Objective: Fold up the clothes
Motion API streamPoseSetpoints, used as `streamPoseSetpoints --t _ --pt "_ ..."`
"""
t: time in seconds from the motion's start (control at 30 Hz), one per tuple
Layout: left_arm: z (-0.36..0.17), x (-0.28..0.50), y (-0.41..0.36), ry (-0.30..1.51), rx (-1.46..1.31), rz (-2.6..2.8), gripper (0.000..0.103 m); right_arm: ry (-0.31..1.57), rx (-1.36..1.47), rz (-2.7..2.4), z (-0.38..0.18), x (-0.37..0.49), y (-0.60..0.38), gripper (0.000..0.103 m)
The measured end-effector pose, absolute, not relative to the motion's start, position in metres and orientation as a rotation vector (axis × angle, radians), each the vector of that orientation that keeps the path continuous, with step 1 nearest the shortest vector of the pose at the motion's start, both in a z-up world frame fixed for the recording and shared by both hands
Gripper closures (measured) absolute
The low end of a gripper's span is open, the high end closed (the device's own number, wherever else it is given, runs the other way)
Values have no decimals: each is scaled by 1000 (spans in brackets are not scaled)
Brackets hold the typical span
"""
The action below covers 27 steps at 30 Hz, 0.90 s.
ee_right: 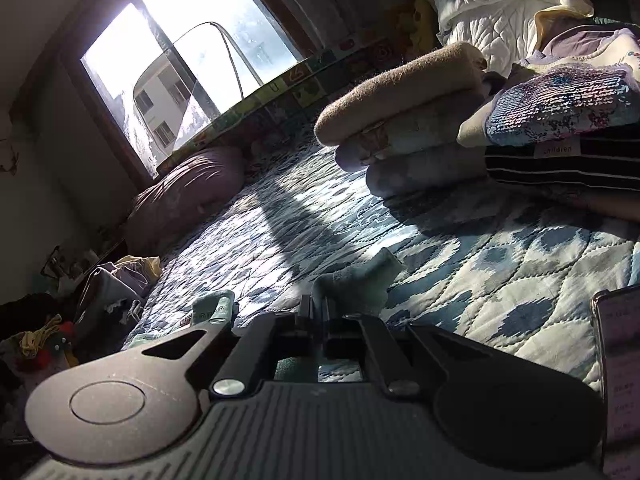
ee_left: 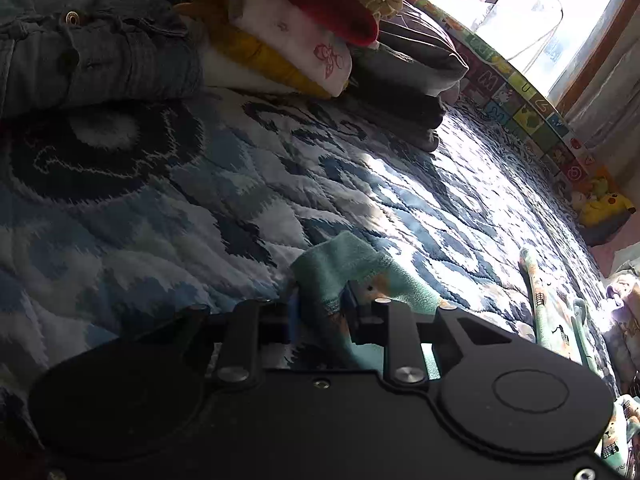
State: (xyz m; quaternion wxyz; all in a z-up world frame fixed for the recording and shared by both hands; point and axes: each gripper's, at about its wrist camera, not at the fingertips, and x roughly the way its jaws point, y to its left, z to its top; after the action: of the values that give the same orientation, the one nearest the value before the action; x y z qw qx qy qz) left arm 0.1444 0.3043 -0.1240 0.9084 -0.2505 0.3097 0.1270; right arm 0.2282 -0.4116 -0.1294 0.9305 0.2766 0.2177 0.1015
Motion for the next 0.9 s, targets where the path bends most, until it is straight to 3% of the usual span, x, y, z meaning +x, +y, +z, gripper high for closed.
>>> streamPoseSetpoints --t 0.03,0.13,0.2,0.27,0.37,0.9 --pt "-117 147 298 626 -438 258 97 446 566 209 -129 229 -410 97" --pt "-105 146 294 548 -360 261 96 437 563 212 -128 230 -408 97" --pt "-121 156 297 671 -350 326 80 426 561 217 -126 229 -408 97" --pt "-123 155 294 674 -322 343 77 416 555 211 -124 228 -408 97" --pt "-112 144 285 664 -319 366 55 396 555 197 -121 224 -413 97" --pt "-117 114 256 687 -402 372 53 348 443 25 -112 200 -444 97"
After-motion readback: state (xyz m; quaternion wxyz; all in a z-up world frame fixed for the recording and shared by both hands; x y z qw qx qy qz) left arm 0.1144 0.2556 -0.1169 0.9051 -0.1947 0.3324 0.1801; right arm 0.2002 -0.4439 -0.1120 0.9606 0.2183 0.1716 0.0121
